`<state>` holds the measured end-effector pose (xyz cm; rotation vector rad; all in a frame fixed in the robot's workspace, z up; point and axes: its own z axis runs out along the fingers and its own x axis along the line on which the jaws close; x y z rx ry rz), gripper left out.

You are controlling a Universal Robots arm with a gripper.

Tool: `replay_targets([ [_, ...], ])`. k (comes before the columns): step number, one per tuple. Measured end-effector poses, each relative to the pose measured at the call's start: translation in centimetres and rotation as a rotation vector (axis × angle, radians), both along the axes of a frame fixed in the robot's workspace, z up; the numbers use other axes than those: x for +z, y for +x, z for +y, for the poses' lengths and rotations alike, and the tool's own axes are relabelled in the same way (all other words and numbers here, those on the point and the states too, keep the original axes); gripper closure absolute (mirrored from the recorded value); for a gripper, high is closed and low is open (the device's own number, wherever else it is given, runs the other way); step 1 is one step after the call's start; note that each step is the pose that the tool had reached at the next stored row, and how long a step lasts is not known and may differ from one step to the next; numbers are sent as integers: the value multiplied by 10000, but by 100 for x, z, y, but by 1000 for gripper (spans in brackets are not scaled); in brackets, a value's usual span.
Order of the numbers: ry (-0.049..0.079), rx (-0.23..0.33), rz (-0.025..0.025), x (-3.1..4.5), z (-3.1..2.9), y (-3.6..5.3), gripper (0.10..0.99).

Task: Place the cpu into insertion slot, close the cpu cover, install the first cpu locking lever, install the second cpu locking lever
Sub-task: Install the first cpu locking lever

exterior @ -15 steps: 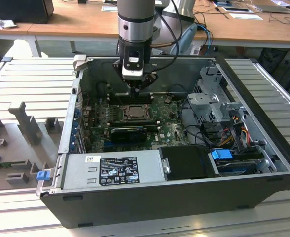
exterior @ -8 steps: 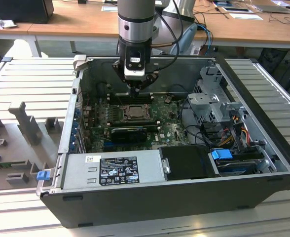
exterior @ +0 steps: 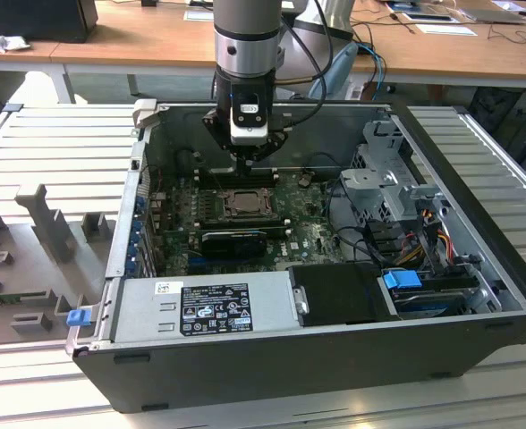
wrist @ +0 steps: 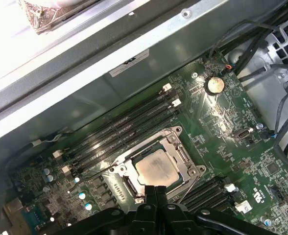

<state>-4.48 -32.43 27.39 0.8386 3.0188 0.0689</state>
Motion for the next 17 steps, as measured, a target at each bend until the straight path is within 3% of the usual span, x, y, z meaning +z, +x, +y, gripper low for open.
replay_targets([
  [17,-4,1008,0,0,0,0,980],
])
